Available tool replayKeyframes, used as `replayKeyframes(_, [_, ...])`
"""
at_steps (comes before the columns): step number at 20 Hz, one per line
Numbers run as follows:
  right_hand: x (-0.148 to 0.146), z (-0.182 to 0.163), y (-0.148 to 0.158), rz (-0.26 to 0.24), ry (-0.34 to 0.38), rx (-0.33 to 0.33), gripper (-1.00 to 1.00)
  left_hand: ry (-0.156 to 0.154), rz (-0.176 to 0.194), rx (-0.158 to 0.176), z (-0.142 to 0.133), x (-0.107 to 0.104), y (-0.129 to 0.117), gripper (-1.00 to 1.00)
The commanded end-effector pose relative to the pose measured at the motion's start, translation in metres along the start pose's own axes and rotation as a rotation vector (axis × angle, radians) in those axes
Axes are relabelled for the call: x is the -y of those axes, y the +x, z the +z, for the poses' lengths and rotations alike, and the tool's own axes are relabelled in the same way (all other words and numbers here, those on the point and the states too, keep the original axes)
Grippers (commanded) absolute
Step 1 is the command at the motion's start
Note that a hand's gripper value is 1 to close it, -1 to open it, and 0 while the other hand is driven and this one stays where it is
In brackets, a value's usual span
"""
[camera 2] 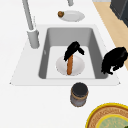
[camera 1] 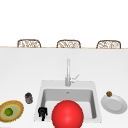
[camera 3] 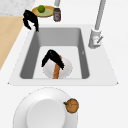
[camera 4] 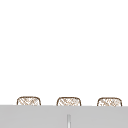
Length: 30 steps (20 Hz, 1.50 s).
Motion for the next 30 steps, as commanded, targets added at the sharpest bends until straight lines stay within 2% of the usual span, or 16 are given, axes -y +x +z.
replayKeyframes(1, [-0.005,-0.017,0.004,-0.065,-0.003,-0.032,-1.00,0.000,0.000,0.000,0.000,0.000,0.000,0.00])
replayKeyframes(5, [-0.008,-0.045,0.006,-0.082,-0.018,-0.037,-1.00,0.000,0.000,0.000,0.000,0.000,0.000,0.00])
replayKeyframes(10, [-0.001,-0.061,0.016,-0.085,0.009,-0.055,-1.00,0.000,0.000,0.000,0.000,0.000,0.000,0.00])
replayKeyframes(13, [0.003,-0.059,0.016,-0.088,0.019,-0.067,-1.00,0.000,0.000,0.000,0.000,0.000,0.000,0.00])
replayKeyframes(17, [-0.008,-0.049,0.018,-0.070,-0.007,-0.059,-1.00,0.000,0.000,0.000,0.000,0.000,0.000,0.00])
replayKeyframes(18, [-0.011,-0.047,0.019,-0.068,-0.013,-0.061,1.00,0.000,0.000,0.000,0.000,0.000,0.000,0.00])
replayKeyframes(19, [-0.016,-0.039,0.017,-0.023,-0.042,-0.066,1.00,0.000,0.000,0.000,0.000,0.000,0.000,0.00])
replayKeyframes(20, [-0.015,-0.038,0.018,-0.004,-0.077,-0.055,1.00,0.000,0.000,0.000,0.000,0.000,0.000,0.00])
replayKeyframes(21, [-0.015,-0.034,0.018,-0.007,-0.121,-0.051,1.00,0.000,0.000,0.000,0.000,0.000,0.000,0.00])
replayKeyframes(24, [-0.016,-0.029,0.006,-0.023,-0.172,-0.047,1.00,0.000,0.000,0.000,0.000,0.000,0.000,0.00])
replayKeyframes(30, [-0.009,-0.031,0.010,-0.040,-0.197,-0.023,1.00,0.000,0.000,0.000,0.000,0.000,0.000,0.00])
